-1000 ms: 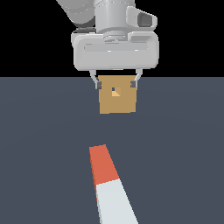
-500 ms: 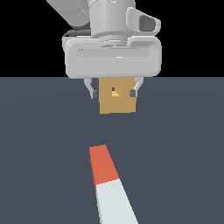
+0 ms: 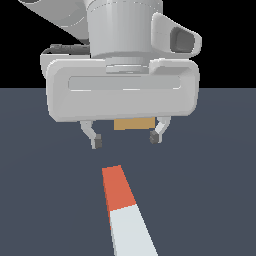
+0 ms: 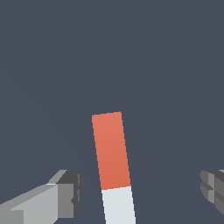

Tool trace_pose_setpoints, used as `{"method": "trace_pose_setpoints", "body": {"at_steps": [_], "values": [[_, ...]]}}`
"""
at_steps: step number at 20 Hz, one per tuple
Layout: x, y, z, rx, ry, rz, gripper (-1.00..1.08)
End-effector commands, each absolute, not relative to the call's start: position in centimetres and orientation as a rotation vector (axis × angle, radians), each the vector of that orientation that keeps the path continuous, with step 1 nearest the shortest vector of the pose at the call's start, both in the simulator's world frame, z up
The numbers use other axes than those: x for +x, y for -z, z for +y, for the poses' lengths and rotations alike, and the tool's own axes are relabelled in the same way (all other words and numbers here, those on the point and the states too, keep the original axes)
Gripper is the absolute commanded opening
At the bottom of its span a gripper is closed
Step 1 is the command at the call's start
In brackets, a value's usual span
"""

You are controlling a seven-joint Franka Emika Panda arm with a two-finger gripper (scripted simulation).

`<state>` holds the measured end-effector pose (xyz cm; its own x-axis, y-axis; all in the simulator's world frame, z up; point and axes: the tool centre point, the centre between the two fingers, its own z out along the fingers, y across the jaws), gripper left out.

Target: Insert the peg into the horizontal hole in a box.

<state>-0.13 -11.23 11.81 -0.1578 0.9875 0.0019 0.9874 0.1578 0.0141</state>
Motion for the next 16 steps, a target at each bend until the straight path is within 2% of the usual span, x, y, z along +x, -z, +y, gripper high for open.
{"method": "trace_pose_setpoints", "body": {"at_steps": [1, 9, 16], "values": [[-0.2, -10.7, -13.5, 1.999, -0.015, 2.415, 1.0], [0.2, -8.1, -18.9, 1.915, -0.005, 2.488, 1.0], [0.7, -7.0, -21.3, 1.877, -0.001, 2.519, 1.0]]}}
